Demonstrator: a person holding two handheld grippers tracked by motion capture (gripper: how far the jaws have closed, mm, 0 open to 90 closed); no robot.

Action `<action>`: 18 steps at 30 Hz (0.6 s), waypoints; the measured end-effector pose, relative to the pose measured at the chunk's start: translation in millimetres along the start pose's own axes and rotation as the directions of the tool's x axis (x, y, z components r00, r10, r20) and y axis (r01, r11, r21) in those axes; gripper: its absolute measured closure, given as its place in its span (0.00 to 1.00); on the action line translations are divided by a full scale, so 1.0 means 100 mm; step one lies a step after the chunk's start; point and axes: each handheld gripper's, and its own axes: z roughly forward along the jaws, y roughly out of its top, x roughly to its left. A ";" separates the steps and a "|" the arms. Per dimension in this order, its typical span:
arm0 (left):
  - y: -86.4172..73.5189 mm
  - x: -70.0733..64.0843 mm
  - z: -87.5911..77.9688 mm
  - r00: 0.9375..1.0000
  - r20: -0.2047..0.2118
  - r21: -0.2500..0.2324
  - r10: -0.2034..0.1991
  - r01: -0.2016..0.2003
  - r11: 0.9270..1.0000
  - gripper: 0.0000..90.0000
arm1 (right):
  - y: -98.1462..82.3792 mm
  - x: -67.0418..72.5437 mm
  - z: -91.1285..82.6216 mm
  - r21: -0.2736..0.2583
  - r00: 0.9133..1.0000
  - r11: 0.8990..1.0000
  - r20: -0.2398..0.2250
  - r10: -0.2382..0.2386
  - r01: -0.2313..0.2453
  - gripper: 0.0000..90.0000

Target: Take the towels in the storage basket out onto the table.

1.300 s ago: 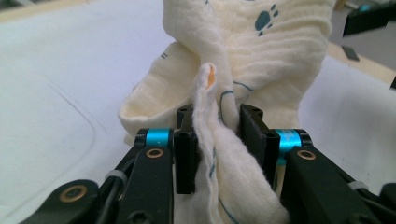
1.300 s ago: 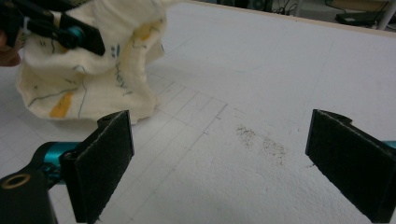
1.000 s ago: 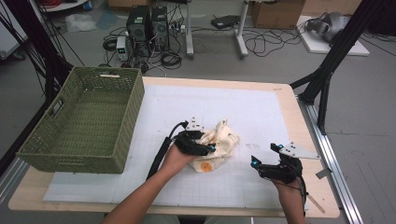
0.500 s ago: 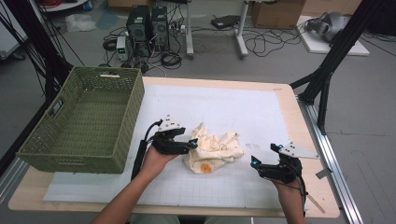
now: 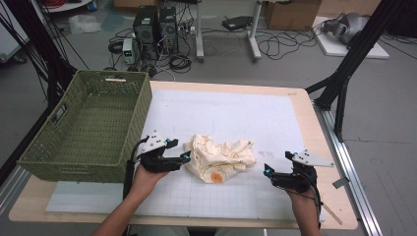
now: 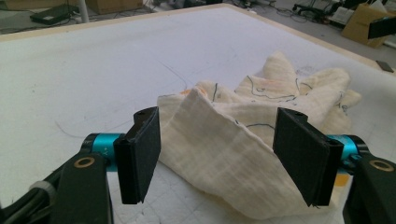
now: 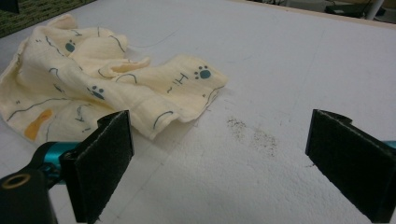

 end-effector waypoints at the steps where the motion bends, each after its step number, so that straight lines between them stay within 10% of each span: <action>1: 0.00 0.00 -0.02 1.000 0.002 -0.001 0.004 -0.004 1.000 0.36 | 0.00 0.01 0.00 0.003 1.000 1.000 0.003 0.008 -0.008 0.08; 18: -0.01 0.03 -0.08 1.000 -0.005 -0.015 -0.015 0.015 1.000 0.30 | 0.02 0.05 0.03 -0.004 1.000 1.000 0.006 0.017 -0.017 0.08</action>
